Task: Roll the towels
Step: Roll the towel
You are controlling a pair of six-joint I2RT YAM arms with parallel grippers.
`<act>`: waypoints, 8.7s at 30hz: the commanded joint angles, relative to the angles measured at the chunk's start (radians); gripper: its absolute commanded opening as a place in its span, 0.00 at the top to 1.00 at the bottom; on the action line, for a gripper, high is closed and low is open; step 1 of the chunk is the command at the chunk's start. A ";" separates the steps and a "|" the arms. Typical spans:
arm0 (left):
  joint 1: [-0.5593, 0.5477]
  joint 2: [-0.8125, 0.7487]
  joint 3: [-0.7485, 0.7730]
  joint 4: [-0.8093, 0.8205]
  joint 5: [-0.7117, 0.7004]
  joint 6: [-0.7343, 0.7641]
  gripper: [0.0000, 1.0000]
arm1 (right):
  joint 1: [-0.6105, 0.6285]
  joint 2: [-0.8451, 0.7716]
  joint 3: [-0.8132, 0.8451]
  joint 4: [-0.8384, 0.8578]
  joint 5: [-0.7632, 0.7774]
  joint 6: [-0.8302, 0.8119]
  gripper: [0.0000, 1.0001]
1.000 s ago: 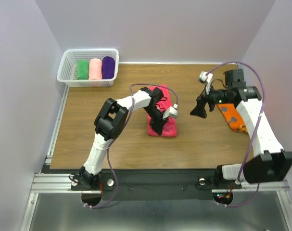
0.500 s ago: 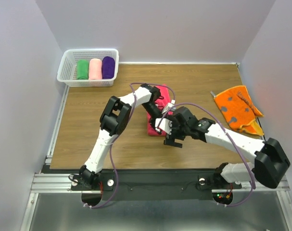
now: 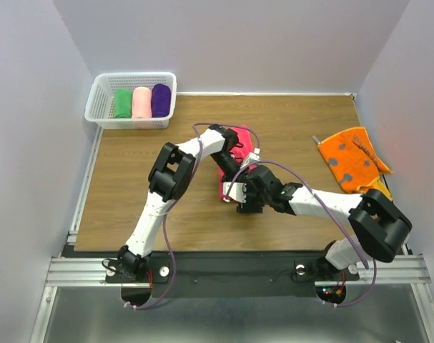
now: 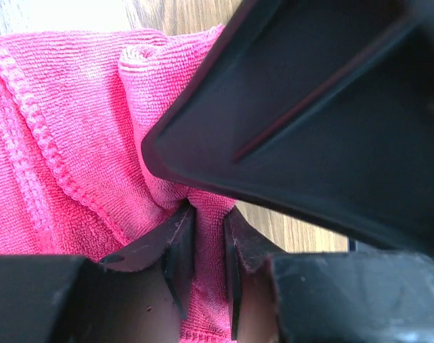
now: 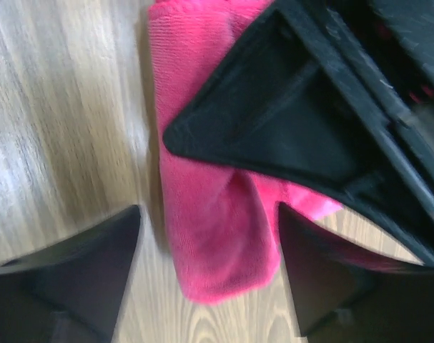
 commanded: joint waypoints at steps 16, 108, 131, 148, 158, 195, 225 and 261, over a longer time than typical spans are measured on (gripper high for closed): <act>0.127 -0.238 -0.130 0.059 -0.217 -0.003 0.50 | -0.132 0.180 0.248 -0.270 -0.431 0.049 0.84; 0.074 -0.140 -0.288 0.209 -0.319 0.057 0.62 | -0.629 0.024 0.694 -0.665 -0.683 0.209 0.00; 0.117 0.110 0.010 0.037 -0.306 0.044 0.57 | -0.017 0.134 0.190 0.101 0.025 -0.029 0.01; 0.138 -0.031 -0.073 0.069 -0.282 0.049 0.45 | -0.130 0.321 0.361 -0.095 -0.282 0.063 0.70; 0.342 -0.250 0.046 0.032 -0.326 0.018 0.35 | -0.135 0.327 0.392 -0.275 -0.415 0.043 0.99; -0.256 -1.162 -1.236 1.255 -0.957 -0.106 0.03 | -0.344 0.987 1.035 -1.172 -0.937 -0.059 0.90; -0.313 -0.758 -1.059 0.959 -0.766 -0.118 0.61 | -0.463 0.903 1.307 -1.047 -0.865 0.109 0.10; 0.086 0.102 -0.012 0.059 -0.326 0.049 0.58 | -0.042 -0.052 0.325 -0.288 -0.071 0.125 0.02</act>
